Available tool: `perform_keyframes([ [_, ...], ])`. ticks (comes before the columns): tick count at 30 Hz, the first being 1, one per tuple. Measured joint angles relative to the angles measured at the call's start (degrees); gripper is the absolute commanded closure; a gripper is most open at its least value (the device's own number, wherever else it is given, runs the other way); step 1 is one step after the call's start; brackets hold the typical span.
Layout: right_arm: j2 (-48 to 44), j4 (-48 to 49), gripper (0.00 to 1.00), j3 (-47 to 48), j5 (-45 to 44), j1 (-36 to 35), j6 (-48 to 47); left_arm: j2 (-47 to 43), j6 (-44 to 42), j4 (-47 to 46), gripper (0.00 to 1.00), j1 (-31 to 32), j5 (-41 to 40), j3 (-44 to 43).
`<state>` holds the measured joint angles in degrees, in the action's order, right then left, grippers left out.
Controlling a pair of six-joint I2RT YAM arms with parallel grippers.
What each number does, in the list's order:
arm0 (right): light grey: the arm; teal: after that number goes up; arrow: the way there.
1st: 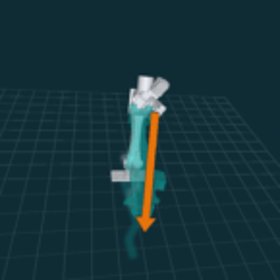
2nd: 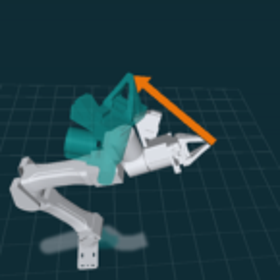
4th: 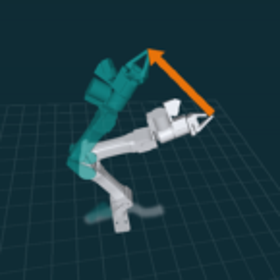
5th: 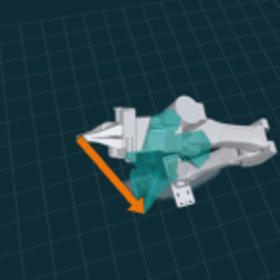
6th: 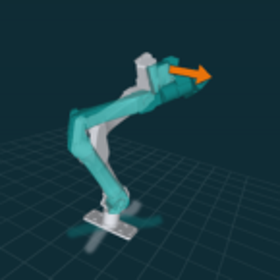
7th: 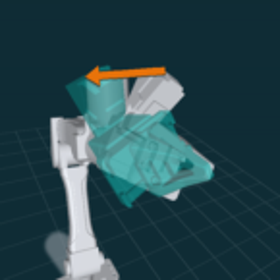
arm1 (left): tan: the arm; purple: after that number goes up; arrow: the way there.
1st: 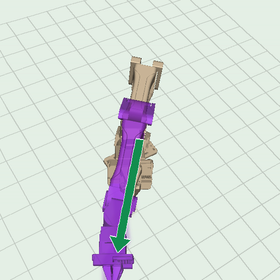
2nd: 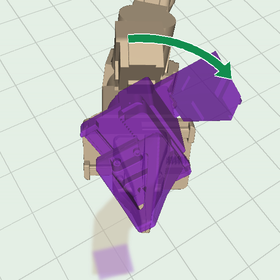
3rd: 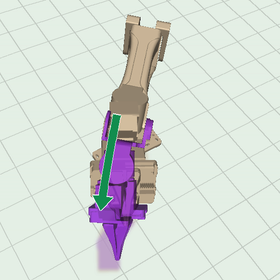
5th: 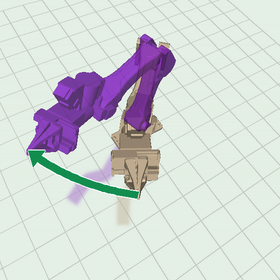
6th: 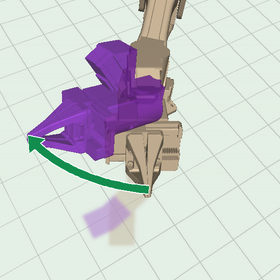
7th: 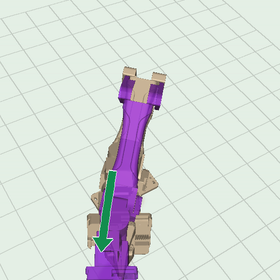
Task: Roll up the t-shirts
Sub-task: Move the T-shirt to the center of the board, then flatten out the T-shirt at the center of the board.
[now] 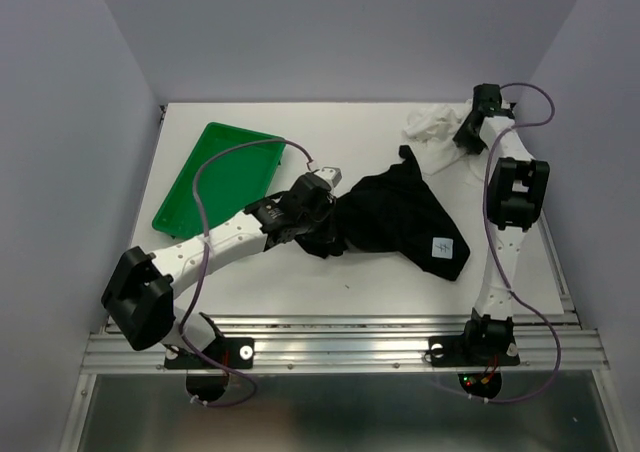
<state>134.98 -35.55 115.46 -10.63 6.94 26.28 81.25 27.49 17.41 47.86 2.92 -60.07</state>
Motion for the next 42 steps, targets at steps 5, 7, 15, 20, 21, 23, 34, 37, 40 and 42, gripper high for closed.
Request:
perform_keyframes([
  [5,8.28,-3.67,0.39,19.08,-2.45,0.85,-0.61,-0.35,0.02,1.57,1.0,-0.02,-0.09,0.0],
  [7,7.98,-3.8,0.32,21.11,-1.07,1.09,-0.72,-0.39,0.02,1.86,1.0,0.0,-0.09,0.0],
  [15,-14.19,-0.31,0.15,-10.12,3.96,-0.96,-0.44,-1.14,0.02,1.92,1.0,0.0,-0.09,0.0],
  [20,-38.84,5.31,0.13,-38.73,8.0,-4.07,2.73,-1.6,0.02,1.97,1.0,0.0,-0.48,0.0],
  [21,-43.95,5.09,0.13,-44.06,8.55,-4.35,3.41,-1.64,0.02,1.95,1.0,0.0,-0.63,0.0],
  [23,-54.64,5.05,0.08,-51.08,9.64,-4.28,4.33,-1.86,0.02,1.99,1.0,-0.02,-0.85,0.0],
  [34,-87.82,-4.81,0.07,-76.5,15.67,-3.91,13.18,-2.36,0.0,1.03,1.0,-0.72,-1.42,0.09],
  [37,-90.73,-5.64,0.08,-82.58,17.94,-3.89,15.76,-2.36,0.0,0.66,1.0,-0.74,-1.14,0.09],
  [40,-90.05,-4.79,0.15,-87.41,20.41,-3.91,17.77,-2.36,-0.13,0.35,1.0,-0.74,-0.52,0.09],
  [42,-88.17,-2.82,0.34,-88.98,20.98,-3.91,18.56,-2.36,-0.26,0.35,1.0,-0.74,-0.39,0.09],
])
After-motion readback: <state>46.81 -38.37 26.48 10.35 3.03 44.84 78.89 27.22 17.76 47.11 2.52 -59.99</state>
